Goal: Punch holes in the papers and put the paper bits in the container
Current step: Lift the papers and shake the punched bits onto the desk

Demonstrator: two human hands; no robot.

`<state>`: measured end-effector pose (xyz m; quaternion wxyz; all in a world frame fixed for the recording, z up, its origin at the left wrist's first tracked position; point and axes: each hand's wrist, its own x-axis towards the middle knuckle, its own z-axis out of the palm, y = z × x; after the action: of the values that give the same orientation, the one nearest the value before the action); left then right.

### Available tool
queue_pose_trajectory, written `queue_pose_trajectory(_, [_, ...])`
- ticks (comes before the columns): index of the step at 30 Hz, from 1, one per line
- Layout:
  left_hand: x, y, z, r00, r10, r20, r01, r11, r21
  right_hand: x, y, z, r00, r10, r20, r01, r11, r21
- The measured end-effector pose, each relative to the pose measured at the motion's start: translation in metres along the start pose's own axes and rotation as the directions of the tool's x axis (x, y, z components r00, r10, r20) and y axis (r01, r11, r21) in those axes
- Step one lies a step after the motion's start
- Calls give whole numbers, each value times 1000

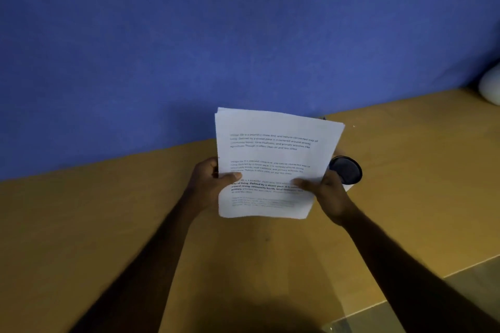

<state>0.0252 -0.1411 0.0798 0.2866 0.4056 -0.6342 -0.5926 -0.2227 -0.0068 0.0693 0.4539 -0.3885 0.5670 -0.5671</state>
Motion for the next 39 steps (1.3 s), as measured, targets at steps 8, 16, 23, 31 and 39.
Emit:
queue_pose_trajectory(8, [-22,-4,14,995,77,-60,-83,991,-105,7,-11,9,993,-95,-64,94,995,-15])
queue_pose_trajectory(16, [-34,-5,36,984,39,-171,-67,985,-158,5,-12,20,985,-99,-141,98,995,-18])
queue_pose_trajectory(23, [-36,-12,31,983,18,-183,-35,995,-91,-2,-5,19,989,-102,-103,101,995,-21])
queue_pose_trajectory(31, [-39,-2,33,975,31,-220,-55,993,-107,-7,9,1,994,-62,-88,57,997,-57])
queue_pose_trajectory(39, [-45,28,29,947,107,-304,-214,914,-344,-30,54,9,963,253,-93,-233,955,185])
